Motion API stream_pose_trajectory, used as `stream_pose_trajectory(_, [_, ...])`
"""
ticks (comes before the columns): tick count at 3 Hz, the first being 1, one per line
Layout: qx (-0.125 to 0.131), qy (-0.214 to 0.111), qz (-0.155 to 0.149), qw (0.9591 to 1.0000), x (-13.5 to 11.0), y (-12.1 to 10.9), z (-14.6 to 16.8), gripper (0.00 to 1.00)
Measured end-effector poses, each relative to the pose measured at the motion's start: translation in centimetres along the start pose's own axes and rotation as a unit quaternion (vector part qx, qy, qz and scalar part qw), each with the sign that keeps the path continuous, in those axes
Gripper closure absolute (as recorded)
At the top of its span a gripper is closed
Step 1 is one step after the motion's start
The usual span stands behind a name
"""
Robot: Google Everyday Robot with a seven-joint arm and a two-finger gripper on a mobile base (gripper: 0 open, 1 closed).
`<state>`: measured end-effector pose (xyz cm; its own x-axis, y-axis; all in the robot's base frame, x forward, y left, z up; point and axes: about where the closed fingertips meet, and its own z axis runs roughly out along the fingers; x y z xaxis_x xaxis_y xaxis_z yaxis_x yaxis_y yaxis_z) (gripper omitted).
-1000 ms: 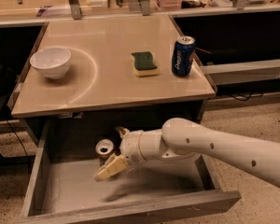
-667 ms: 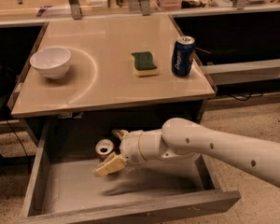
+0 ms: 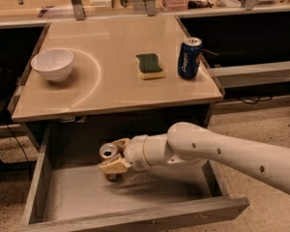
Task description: Pick orange can from top drawer and place on counter
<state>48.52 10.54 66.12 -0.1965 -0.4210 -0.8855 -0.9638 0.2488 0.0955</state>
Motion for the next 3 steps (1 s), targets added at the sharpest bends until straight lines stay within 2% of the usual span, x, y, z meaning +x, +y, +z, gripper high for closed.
stream_pose_trajectory(1, [0.0,0.0,0.0,1.0,0.0,0.0,0.0,0.85])
stream_pose_trajectory(2, [0.013,-0.001,-0.007,0.9999,-1.8,0.4,-1.3,1.0])
stream_pose_trajectory(3, [0.03,0.005,0.005,0.9995,-5.2,1.2,-4.2,1.0])
